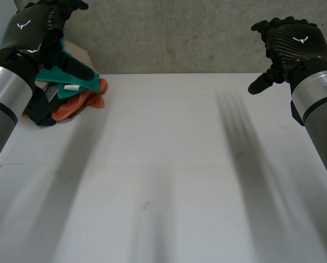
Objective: Fold the laundry.
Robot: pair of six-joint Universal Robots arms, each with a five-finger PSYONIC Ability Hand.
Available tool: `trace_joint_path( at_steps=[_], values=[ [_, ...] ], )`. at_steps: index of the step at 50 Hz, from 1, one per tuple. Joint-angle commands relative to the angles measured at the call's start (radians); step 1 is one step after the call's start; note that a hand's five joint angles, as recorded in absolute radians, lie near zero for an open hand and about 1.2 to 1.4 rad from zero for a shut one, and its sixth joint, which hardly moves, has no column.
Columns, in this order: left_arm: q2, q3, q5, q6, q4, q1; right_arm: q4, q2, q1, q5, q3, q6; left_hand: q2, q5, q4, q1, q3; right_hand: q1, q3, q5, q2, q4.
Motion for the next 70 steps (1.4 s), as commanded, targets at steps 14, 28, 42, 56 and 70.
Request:
trace_joint_path(
  at_steps=[14,28,42,56,70],
  values=[
    [-0.240,0.182,-0.002,0.108,0.098,0.081,-0.002,-0.001,-0.001,-0.002,-0.003,-0.012,-0.102,-0.099,-0.101,-0.098,-0.100,-0.092,-0.104,-0.103,-0.101,-0.106],
    [-0.895,0.815,0.026,0.529,0.196,0.239,-0.003,0.007,0.002,-0.007,-0.001,-0.015,-0.103,-0.100,-0.102,-0.099,-0.101,-0.092,-0.104,-0.103,-0.101,-0.106],
    [-1.256,1.081,0.086,0.538,0.342,0.301,-0.005,0.041,0.006,-0.013,-0.003,-0.016,-0.075,-0.073,-0.075,-0.071,-0.074,-0.092,-0.104,-0.103,-0.101,-0.106],
    [-1.275,1.146,0.099,0.533,0.342,0.299,-0.003,0.053,0.008,-0.015,-0.003,-0.045,1.119,1.122,1.120,1.123,1.121,-0.092,-0.104,-0.103,-0.101,-0.106],
    [-0.556,0.646,0.095,0.235,0.428,0.109,-0.003,0.042,0.011,-0.013,-0.003,-0.061,1.119,1.122,1.120,1.123,1.121,-0.092,-0.104,-0.103,-0.101,-0.106]
  ],
)
